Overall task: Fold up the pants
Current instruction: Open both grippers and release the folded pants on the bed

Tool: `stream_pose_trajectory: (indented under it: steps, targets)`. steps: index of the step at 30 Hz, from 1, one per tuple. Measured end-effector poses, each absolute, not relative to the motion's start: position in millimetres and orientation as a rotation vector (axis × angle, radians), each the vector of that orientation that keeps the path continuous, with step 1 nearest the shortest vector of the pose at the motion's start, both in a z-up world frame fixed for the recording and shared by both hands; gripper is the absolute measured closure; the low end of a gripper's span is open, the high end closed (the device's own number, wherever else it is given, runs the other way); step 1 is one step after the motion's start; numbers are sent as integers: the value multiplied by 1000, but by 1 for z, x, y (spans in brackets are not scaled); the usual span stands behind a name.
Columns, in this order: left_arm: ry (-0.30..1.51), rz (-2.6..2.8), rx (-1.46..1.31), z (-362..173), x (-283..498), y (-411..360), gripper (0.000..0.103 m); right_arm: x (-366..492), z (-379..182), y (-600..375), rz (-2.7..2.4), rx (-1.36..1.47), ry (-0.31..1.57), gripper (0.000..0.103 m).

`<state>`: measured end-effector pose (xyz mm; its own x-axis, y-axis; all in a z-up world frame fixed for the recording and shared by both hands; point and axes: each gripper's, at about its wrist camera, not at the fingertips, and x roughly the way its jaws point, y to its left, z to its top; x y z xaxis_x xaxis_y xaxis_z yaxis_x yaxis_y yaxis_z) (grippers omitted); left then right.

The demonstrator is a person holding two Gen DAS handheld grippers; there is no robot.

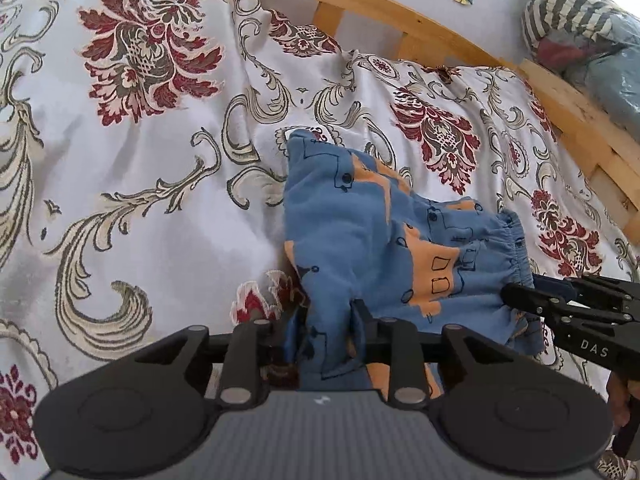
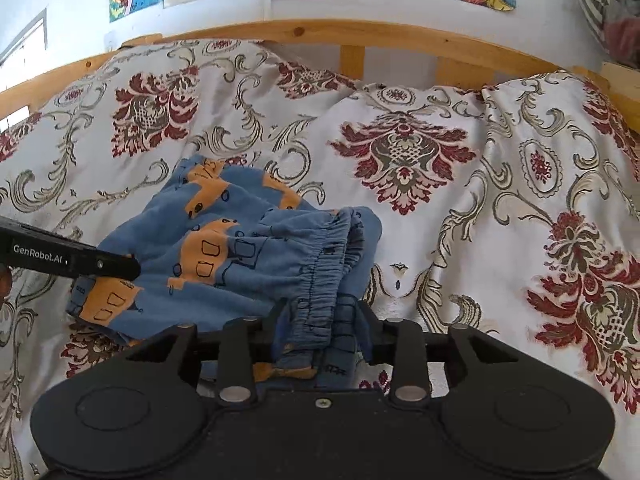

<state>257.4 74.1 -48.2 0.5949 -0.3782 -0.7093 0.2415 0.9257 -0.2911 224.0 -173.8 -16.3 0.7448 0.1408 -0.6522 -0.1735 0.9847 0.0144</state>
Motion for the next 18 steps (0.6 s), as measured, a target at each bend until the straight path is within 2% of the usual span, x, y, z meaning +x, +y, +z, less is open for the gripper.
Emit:
stream_pose_trajectory:
  steps: [2, 4, 6, 8, 13, 18]
  targets:
    - [865, -359, -153, -46, 256, 73, 67, 220, -13, -174, 161, -43, 695, 59]
    - [878, -353, -141, -43, 254, 72, 60, 216, -9, -176, 150, -25, 682, 53]
    - [887, -348, -138, -39, 252, 72, 56, 211, -5, -177, 140, -4, 666, 44]
    - [887, -340, -133, -35, 249, 72, 49, 206, -1, -177, 134, 11, 652, 40]
    - [854, -307, -117, -22, 239, 69, 18, 186, 11, -178, 105, 56, 603, 23]
    - [814, -277, -94, -10, 225, 69, 7, 167, 22, -179, 77, 74, 560, 13]
